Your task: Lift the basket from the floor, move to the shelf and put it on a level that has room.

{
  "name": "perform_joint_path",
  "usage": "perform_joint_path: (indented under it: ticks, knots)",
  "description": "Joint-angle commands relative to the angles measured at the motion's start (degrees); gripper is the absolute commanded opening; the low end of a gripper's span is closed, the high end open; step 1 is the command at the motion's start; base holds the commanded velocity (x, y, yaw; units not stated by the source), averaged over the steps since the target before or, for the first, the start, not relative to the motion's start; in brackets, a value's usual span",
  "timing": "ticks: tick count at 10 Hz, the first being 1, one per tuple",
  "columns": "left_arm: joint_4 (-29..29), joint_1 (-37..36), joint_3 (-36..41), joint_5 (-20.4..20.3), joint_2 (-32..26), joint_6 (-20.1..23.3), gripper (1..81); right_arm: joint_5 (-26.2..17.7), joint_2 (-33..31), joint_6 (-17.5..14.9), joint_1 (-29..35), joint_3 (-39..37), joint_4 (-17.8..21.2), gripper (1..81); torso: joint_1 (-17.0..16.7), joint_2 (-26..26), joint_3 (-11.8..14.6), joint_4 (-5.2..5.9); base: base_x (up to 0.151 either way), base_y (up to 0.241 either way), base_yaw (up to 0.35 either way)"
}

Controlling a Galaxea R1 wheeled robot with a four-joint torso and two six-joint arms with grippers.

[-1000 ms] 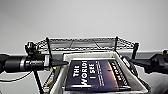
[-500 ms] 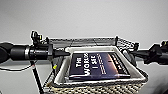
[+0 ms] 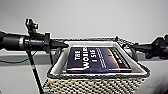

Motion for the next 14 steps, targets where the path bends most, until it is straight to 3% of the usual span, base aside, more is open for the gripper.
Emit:
perform_joint_path:
  ticks: [1,6,14]
  knots:
    - [-1.8,-10.5,-4.4,-3.3,2.7,1.0,1.0,0.8,3.3,2.7,11.4,-4.2,0.9,1.0,0.0,0.0,0.0,0.00,0.000,0.000,0.000]
    - [-3.8,-12.3,-10.5,-3.2,6.2,1.0,1.0,-0.7,6.7,4.7,14.4,-10.2,1.3,1.0,0.0,0.0,0.0,0.00,0.000,0.000,0.000]
    - [-8.2,-18.1,-18.3,0.4,9.3,1.0,1.0,-4.2,12.5,8.6,21.3,-19.3,1.2,1.0,0.0,0.0,0.0,0.00,0.000,0.000,0.000]
